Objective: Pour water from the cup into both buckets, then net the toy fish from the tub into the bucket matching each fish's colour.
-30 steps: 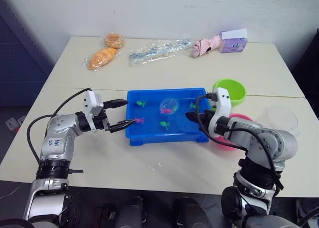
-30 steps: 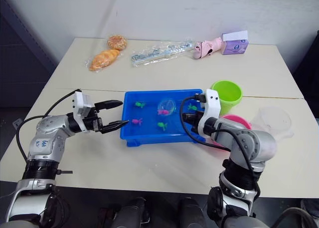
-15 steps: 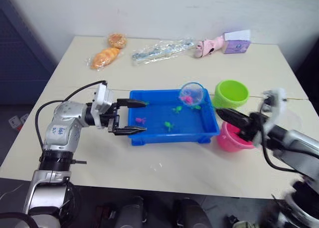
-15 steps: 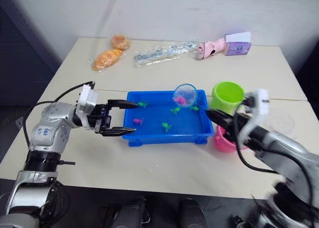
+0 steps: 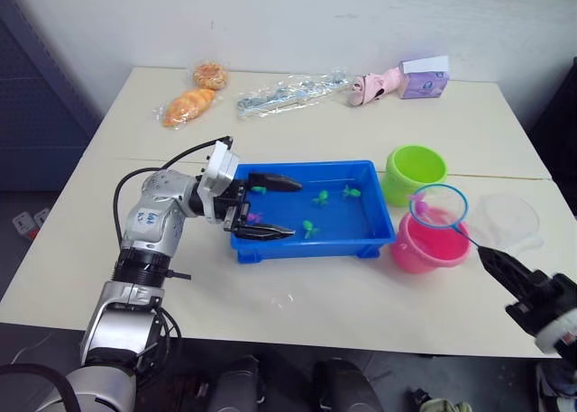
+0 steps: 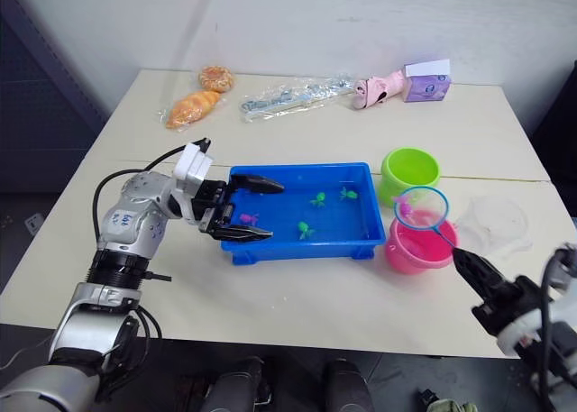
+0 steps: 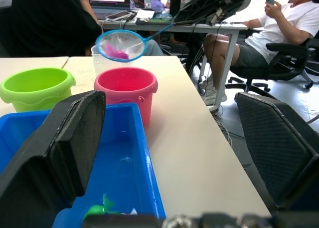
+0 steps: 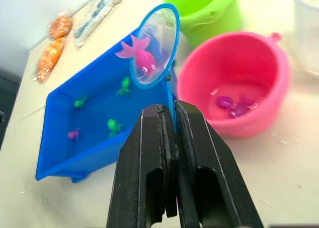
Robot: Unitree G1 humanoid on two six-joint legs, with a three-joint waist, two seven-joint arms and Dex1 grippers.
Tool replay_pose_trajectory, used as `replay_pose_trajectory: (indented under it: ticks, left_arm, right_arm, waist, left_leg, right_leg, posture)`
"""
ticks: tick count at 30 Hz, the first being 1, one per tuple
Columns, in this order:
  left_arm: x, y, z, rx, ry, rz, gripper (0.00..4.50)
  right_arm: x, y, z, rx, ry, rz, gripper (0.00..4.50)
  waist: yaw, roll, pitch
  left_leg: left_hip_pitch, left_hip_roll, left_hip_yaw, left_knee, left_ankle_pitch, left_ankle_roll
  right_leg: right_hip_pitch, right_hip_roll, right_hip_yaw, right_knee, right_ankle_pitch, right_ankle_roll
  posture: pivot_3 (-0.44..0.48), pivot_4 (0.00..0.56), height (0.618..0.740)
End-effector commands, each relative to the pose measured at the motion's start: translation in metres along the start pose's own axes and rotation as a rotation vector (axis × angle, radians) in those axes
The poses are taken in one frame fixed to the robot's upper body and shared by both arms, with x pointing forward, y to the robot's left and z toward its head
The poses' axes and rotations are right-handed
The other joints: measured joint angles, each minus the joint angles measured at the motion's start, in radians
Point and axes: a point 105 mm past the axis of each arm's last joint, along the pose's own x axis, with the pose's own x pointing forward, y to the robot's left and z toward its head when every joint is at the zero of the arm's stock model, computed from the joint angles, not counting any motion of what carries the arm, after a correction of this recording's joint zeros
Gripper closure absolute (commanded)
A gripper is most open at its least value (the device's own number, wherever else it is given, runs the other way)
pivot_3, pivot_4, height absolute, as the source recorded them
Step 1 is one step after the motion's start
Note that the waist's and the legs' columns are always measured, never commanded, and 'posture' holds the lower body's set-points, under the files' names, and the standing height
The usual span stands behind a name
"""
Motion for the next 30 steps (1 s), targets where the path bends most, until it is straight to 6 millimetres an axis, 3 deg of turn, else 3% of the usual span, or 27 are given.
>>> replay_pose_trajectory:
  ticks: [1, 8, 13, 25, 30]
  left_arm:
    - [0.004, 0.002, 0.005, 0.037, -0.004, -0.019, 0.04]
    - [0.009, 0.000, 0.003, 0.036, -0.008, -0.023, 0.04]
    - [0.009, -0.001, 0.002, 0.037, -0.006, -0.010, 0.04]
    - [0.007, -0.003, 0.002, 0.039, -0.003, 0.016, 0.04]
    - [0.007, -0.003, 0.001, 0.038, -0.003, 0.021, 0.04]
  right_arm:
    - [-0.009, 0.000, 0.010, -0.027, -0.034, -0.007, 4.50]
    - [-0.002, -0.018, 0.001, -0.144, 0.018, -0.090, 4.50]
    - [0.008, -0.035, 0.003, -0.410, -0.003, -0.178, 4.50]
    - [0.015, -0.047, 0.000, -0.945, -0.035, -0.199, 4.50]
    - [0.018, -0.033, 0.010, -1.306, -0.144, -0.162, 4.50]
  waist:
    - [0.000, 0.000, 0.000]
    - [0.007, 0.000, 0.000]
    - [0.021, 0.000, 0.000]
    - [0.031, 0.001, 0.000]
    - [0.031, 0.001, 0.000]
  left_leg:
    - [0.000, 0.000, 0.000, 0.000, 0.000, 0.000]
    - [0.000, 0.000, 0.000, 0.000, 0.000, 0.000]
    - [0.000, 0.000, 0.000, 0.000, 0.000, 0.000]
    - [0.000, -0.001, 0.000, 0.001, 0.000, -0.001]
    - [0.000, -0.001, 0.000, 0.001, 0.001, -0.002]
  right_leg:
    - [0.000, 0.000, 0.000, 0.000, 0.000, 0.000]
    - [0.000, 0.000, 0.001, -0.002, 0.000, 0.000]
    - [0.000, 0.000, 0.001, -0.002, 0.000, 0.000]
    - [0.000, 0.000, 0.000, 0.000, 0.000, 0.000]
    - [-0.001, 0.000, 0.000, 0.001, 0.000, 0.000]
  posture:
    - [0.000, 0.150, 0.740]
    - [0.000, 0.150, 0.740]
    - [0.000, 0.150, 0.740]
    - [0.000, 0.150, 0.740]
    - [0.000, 0.150, 0.740]
